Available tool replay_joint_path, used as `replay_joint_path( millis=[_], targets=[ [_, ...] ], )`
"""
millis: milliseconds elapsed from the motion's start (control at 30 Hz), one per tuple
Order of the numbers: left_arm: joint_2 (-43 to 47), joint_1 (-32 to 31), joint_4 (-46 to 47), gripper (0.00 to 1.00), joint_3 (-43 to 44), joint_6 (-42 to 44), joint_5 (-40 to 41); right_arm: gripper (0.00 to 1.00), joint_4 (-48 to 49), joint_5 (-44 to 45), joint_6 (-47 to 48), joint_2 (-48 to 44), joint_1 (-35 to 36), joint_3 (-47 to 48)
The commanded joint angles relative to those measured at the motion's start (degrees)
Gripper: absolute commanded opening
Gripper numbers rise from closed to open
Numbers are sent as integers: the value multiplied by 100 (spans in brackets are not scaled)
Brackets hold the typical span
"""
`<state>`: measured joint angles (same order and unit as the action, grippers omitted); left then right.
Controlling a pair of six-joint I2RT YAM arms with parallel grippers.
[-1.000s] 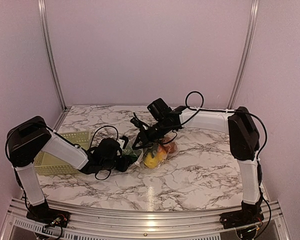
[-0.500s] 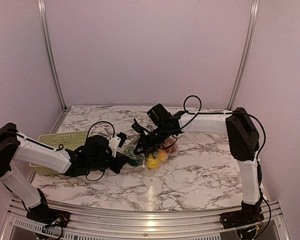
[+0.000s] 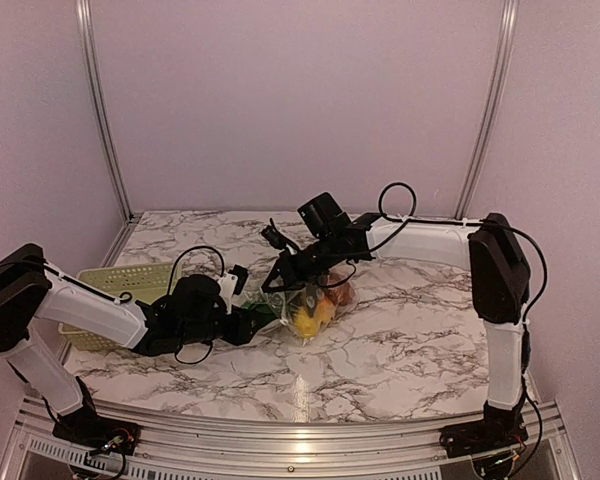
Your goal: Open the zip-top bag and remove the fake food
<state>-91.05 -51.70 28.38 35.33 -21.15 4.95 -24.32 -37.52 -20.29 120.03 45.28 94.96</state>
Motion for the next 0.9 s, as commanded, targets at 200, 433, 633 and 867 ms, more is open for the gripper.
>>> replay_joint_path(
  millis=[200, 433, 633, 867],
  targets=[
    [-588, 131, 1809, 62, 16, -1729, 176, 0, 1030, -81, -510, -309, 60, 128],
    [-1140, 256, 2190, 76, 255, -2537, 171, 3, 1297, -44, -690, -346, 56, 253],
    [-1313, 393, 2542, 76, 243, -2875, 209, 39, 1167, -192, -589, -786, -509, -3],
    [-1509, 560, 2569, 78, 374, -3124, 25, 67, 613, 47, -214, -676, -1543, -26]
  ],
)
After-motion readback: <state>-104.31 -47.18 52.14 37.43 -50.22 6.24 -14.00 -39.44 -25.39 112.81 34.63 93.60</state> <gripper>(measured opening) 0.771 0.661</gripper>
